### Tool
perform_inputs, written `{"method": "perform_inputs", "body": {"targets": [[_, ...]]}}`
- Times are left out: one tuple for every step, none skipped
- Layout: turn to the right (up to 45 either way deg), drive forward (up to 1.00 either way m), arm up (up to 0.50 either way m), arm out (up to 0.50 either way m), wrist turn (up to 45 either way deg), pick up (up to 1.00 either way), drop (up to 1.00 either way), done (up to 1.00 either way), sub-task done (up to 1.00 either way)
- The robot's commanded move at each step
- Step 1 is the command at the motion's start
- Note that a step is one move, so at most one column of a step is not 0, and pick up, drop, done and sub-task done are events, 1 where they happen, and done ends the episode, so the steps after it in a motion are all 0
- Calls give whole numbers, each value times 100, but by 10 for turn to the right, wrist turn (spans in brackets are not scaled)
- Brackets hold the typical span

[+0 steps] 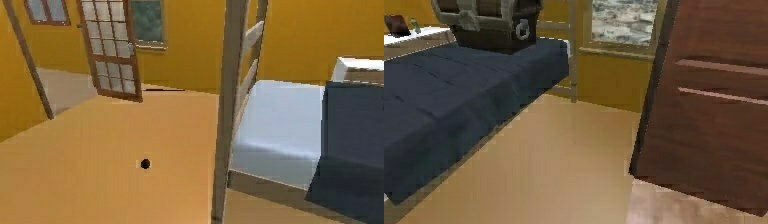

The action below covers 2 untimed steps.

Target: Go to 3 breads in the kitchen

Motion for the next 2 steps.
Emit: {"method": "perform_inputs", "body": {"targets": [[-180,0,0,0,0,0,0,0,0],[-30,0,0,0,0,0,0,0,0]]}}
